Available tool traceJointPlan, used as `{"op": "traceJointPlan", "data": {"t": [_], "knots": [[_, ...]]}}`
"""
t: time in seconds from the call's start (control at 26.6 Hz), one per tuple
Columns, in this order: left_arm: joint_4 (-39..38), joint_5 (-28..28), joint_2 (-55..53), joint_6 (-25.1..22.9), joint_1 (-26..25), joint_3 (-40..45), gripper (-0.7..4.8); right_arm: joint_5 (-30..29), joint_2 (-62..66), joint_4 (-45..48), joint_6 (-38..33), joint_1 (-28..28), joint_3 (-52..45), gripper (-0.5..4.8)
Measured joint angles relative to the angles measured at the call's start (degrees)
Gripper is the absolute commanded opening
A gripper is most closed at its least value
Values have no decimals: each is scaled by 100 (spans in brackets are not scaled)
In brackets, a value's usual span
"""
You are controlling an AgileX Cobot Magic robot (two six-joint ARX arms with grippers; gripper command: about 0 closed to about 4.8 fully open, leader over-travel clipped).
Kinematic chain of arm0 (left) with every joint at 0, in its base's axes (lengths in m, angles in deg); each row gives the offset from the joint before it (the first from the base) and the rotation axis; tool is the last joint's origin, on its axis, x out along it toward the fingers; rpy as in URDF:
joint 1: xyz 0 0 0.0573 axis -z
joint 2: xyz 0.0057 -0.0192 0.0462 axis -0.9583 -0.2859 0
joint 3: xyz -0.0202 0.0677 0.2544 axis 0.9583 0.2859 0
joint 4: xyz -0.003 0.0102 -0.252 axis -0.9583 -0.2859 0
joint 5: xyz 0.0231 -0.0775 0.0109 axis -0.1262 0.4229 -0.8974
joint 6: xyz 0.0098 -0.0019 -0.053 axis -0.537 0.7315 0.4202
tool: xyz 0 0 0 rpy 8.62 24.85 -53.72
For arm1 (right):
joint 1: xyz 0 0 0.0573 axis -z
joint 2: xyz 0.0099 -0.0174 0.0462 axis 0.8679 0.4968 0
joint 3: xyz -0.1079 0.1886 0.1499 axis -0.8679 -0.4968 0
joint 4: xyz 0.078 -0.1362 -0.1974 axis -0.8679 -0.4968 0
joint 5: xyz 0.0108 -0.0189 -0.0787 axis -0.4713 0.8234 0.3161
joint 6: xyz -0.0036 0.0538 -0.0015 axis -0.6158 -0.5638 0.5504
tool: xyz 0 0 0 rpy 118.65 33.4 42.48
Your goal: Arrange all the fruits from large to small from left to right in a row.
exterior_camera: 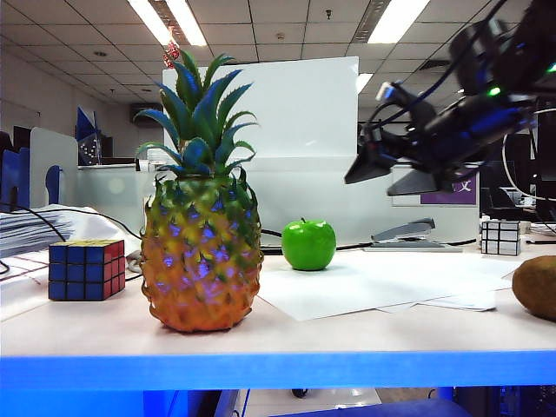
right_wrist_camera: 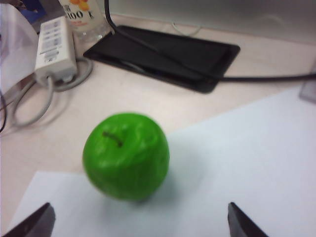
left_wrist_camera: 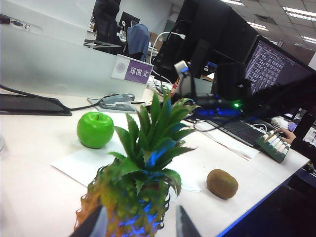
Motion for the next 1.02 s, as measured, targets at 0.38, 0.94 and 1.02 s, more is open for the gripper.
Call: {"op": "traceJointPlan", "data": {"t": [0.38,0.94,1.02], "knots": [[-63,-232,0,-24,-2,0,188,-271,758,-339,343,-619,791,479],[-68,-234,0,-68,-2,0,188,308,1692,-245,575,-752,1589,479],[-70,-234,0,-70,-2,0,188,455,1847,-271,590,-811,1788,479]]}}
